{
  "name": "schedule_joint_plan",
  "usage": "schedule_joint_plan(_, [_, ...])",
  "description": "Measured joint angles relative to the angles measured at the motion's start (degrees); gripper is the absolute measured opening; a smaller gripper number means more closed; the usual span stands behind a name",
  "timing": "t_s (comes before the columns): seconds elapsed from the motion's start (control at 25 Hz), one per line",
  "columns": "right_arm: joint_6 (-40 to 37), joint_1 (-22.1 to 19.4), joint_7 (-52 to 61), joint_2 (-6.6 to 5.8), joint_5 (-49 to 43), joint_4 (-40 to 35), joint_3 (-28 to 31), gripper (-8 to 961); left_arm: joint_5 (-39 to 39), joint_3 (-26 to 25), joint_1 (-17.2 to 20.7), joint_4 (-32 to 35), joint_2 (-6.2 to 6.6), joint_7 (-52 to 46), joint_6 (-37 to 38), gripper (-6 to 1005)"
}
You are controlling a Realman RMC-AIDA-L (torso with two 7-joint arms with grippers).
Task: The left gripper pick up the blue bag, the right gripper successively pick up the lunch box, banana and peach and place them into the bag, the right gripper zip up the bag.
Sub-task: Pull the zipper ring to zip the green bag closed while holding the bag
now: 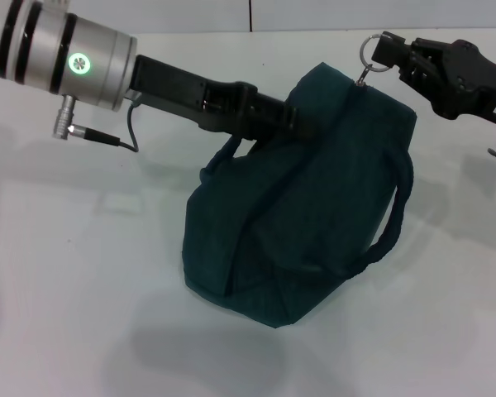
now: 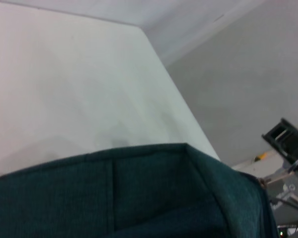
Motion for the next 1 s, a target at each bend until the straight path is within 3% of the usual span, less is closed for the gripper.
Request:
schedule_joint_plan(0.04, [0.0,0.0,-0.02,0.0,0.0,0.02,0.03,21,0.0,0.43,-0.03,0.01,0.0,0.07,-0.01,693])
schedule_joint_plan(0.48, [0.0,-0.34,-0.06,0.0,0.01,0.04,0.29,21,-0.26,1.35,-0.08,1.43,-0.91,0.54,-0.1,445])
schedule_joint_plan(0.72, [-0.01,-0.43,-0.06,-0.01,0.05,0.04,0.32,21,-0.67,1.09,0.11,1.36,-0.97,0.52,-0.29,216])
schedule_joint_plan(1.0, [-0.17,-0.71,-0.06,0.02,0.4,0.71,0.4,22,-1.34,0.92,0.53,0.94,-1.08,0.36,-0.45,134])
